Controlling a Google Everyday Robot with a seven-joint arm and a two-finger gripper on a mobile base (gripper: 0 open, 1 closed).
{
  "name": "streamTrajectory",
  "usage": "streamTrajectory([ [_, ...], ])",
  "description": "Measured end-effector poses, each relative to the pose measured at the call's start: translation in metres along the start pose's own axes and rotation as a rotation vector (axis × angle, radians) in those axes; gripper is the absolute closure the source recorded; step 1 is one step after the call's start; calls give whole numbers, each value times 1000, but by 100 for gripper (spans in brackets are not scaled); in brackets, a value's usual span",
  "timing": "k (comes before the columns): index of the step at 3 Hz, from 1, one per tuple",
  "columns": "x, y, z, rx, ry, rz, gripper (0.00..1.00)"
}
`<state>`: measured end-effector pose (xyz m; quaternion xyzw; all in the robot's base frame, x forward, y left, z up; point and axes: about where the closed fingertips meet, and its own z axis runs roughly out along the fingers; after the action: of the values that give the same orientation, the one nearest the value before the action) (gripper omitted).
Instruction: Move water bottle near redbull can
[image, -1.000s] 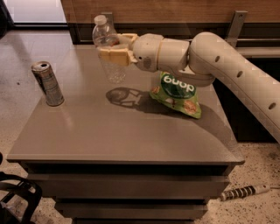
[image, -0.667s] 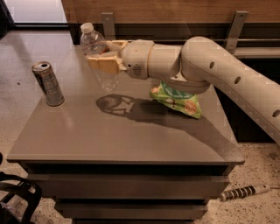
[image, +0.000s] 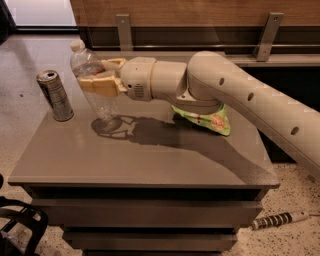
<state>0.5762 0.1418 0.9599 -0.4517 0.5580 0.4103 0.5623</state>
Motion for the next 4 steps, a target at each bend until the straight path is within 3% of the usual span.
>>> streamTrajectory([
  [1,14,5,13,-63,-39,71,100],
  [2,26,4,20,-93,-58,117,100],
  [3,32,3,22,-92,-53,126,100],
  [4,37,3,21,-78,-34,97,100],
])
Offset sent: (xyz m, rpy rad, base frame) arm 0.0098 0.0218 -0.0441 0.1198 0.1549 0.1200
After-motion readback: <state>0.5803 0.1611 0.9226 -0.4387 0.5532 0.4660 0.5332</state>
